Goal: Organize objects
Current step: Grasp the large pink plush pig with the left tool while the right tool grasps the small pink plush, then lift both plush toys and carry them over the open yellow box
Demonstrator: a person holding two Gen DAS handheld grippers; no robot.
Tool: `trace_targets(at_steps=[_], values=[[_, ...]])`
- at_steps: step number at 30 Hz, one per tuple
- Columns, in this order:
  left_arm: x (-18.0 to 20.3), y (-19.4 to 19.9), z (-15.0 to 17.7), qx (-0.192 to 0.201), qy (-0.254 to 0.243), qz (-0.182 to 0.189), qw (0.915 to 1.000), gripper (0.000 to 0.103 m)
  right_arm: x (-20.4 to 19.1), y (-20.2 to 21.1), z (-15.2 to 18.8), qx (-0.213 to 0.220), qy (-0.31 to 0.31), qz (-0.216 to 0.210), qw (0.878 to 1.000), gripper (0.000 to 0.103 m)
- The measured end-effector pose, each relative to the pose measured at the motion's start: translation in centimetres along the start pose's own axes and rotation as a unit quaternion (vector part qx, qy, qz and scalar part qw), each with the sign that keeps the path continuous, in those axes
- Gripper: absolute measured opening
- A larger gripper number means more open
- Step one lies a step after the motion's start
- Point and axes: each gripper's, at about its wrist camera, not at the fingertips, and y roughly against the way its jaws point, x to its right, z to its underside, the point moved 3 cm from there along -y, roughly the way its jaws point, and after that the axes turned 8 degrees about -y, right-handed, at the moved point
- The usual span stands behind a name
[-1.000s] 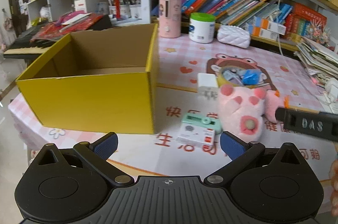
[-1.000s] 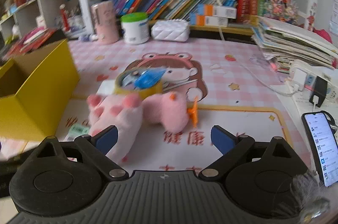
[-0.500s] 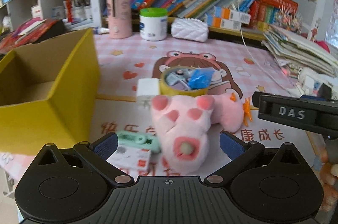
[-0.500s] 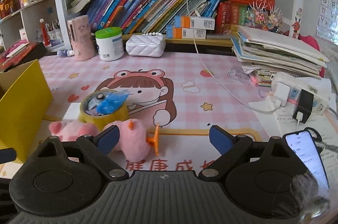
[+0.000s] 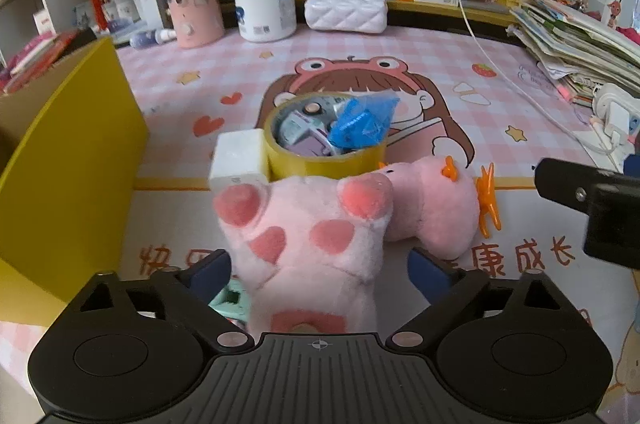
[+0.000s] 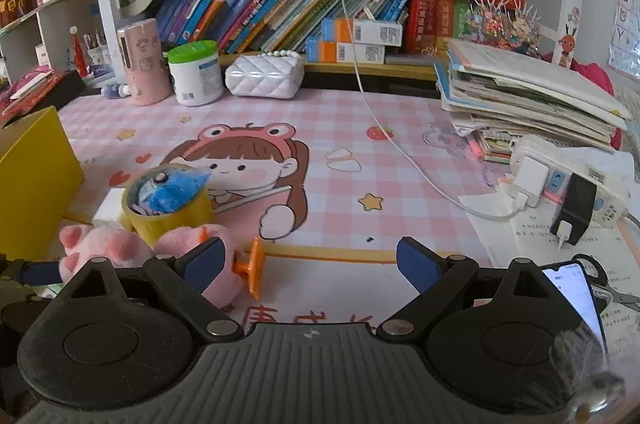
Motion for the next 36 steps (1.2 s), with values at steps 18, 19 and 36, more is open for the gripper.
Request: trace_targets(at_steps=[18, 19, 36], values=[[-4.7, 8.9, -0.1, 0.142, 0.088, -0.017, 0.9858, 0.058, -3.4, -3.1, 1.1, -0.064, 0.043, -0.054, 0.996, 0.098], [-5.0, 9.0, 0.3, 0.139, 0.089, -0.019, 0.986, 0.058, -4.1, -3.6, 1.3, -0.069, 0.054, -0.059, 0.994, 0.098], [-7.6, 11.7, 3.7, 0.124, 0.098, -0.057, 0.9857, 0.058, -6.1, -8.2, 2.0, -0.094, 0.065, -0.031, 0.993, 0.051]])
